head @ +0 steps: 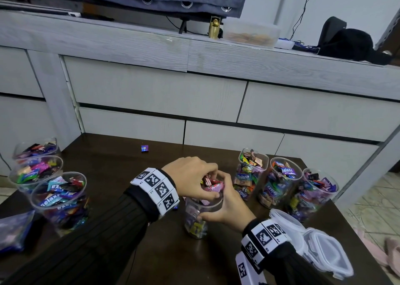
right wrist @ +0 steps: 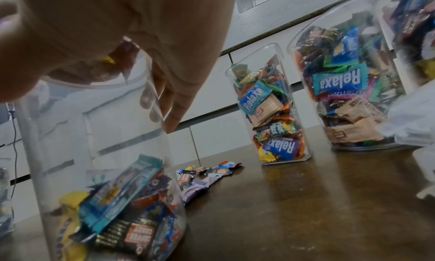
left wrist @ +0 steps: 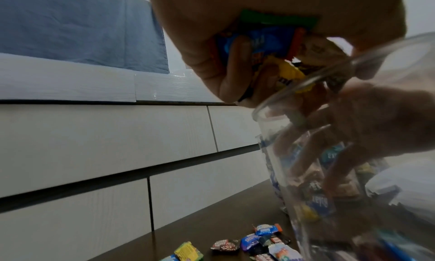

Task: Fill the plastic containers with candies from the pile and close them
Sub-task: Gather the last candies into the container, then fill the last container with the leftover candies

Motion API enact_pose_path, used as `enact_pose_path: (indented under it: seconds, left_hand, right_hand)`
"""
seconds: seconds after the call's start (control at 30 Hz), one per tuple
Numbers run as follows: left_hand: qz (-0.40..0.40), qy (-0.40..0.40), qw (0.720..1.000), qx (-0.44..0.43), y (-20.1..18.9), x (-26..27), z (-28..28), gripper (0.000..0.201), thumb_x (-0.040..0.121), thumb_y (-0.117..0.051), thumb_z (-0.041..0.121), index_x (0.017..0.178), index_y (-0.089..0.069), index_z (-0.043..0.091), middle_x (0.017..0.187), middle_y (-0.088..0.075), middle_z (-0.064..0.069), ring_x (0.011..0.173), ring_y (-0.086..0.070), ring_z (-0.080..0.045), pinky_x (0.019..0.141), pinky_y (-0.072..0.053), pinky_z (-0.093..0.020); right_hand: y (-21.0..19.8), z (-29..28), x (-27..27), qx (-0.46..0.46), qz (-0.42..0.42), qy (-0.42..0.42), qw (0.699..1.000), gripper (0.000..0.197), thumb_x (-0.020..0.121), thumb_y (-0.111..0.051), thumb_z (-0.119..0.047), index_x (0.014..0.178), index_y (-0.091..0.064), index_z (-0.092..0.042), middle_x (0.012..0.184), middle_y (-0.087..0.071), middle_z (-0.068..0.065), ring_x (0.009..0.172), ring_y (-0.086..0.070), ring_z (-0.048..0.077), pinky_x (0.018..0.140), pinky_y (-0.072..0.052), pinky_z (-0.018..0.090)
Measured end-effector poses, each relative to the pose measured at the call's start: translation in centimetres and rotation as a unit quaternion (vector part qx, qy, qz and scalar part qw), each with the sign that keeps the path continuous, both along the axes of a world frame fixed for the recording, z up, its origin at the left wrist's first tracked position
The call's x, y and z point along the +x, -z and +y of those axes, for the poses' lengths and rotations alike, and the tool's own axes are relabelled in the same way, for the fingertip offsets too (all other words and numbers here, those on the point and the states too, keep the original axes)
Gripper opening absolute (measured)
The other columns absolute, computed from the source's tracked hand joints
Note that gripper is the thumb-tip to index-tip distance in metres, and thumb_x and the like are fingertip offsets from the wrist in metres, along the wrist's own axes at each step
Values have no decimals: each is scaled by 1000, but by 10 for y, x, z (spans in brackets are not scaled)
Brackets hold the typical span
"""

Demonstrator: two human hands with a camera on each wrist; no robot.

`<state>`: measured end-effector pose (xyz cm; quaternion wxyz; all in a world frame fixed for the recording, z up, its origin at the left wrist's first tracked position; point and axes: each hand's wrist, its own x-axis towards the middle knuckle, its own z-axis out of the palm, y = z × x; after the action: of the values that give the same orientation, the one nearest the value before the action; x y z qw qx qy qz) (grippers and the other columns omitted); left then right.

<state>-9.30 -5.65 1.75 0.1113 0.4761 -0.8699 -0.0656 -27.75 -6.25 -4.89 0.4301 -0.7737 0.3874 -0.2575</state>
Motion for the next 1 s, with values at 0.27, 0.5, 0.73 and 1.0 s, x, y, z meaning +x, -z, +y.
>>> enact_pose_path:
  seconds: [0.27, 0.5, 0.73, 1.0]
  left_hand:
    - [-13, 1, 1000, -8, 3, -9, 7, 40, 75, -59, 55, 98, -67, 23, 94, -53, 4, 74, -52, -13, 66, -45, -30]
    - [56, -47, 997, -32, 4, -11, 4, 26, 89, -54, 48, 98, -59, 24, 90, -55, 7, 81, -54, -13, 73, -48, -32]
    - [300, -107, 948, -3, 16, -39, 3, 19, 98, -55, 29, 83, -59, 17, 77, -56, 11, 73, -53, -3, 66, -40, -13]
    - [371, -78, 924, 58, 17, -35, 11, 20, 99, -54, 29, 87, -64, 15, 74, -67, 3, 75, -65, -15, 75, -55, -33]
  right_hand:
    - [2, -1, 0, -2, -4, 4, 1000, 108, 55, -91, -29, 135, -19, -32, 126, -51, -13, 116, -54, -4, 101, -47, 25]
    - [3, 1, 1, -6, -7, 6, 1000, 106, 54, -92, -31, 135, -22, -30, 129, -51, -10, 118, -53, -1, 100, -48, 26]
    - [6, -1, 2, -37, 13, 14, 999, 122, 53, -90, -41, 142, -7, -36, 121, -49, -24, 110, -46, -21, 88, -39, 1]
    - [8, -3, 1, -33, 9, 6, 999, 112, 55, -90, -40, 135, -12, -45, 121, -50, -25, 114, -49, -15, 91, -43, 7]
